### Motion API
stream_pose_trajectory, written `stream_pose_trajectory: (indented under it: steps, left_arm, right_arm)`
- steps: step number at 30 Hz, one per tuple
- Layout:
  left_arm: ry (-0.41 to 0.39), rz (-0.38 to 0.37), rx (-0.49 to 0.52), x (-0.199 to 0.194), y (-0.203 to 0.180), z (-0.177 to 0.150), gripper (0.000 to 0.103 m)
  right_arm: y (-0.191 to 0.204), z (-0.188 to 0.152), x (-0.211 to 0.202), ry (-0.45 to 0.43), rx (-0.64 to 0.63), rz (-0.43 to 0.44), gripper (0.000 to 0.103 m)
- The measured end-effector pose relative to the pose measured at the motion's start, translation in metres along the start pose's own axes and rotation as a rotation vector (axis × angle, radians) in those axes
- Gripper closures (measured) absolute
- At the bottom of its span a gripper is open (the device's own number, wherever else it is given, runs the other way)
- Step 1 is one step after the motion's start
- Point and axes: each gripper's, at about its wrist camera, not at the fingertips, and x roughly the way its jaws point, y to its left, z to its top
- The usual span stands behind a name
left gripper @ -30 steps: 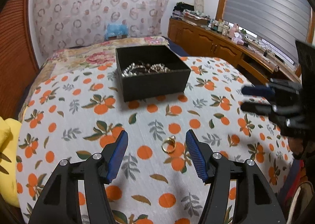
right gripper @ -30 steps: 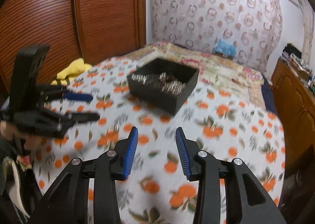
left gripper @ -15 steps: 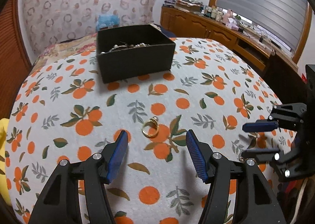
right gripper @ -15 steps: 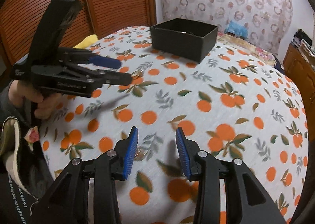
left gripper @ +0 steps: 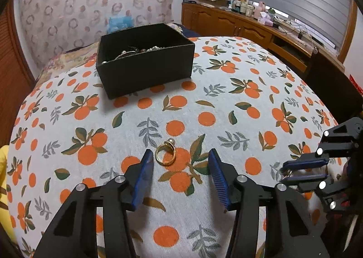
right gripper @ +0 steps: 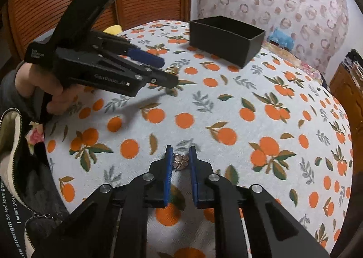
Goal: Organize jewelry
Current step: 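Reach the left tool to the gold ring and grasp it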
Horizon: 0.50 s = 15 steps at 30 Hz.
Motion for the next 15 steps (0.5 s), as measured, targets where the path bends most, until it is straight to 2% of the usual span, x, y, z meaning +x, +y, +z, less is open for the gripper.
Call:
stream_pose_trajectory:
  steps: [4,8,15]
  left_arm:
    - [-0.003,0.017,-0.002,0.004,0.002,0.003,0.066]
    - [-0.007,0.018,-0.013,0.004,0.005,0.003,0.085]
    - [-0.022,0.014,-0.024,0.001,0.008,0.002,0.085]
  right_arm:
    - [-0.009,0.005,-0.006,-0.032,0.024,-0.014,0.087]
    - [-0.017,0.010,-0.009,-0.050,0.041,-0.025,0.087]
    - [-0.027,0.018,-0.010,-0.070,0.061,-0.039,0.087]
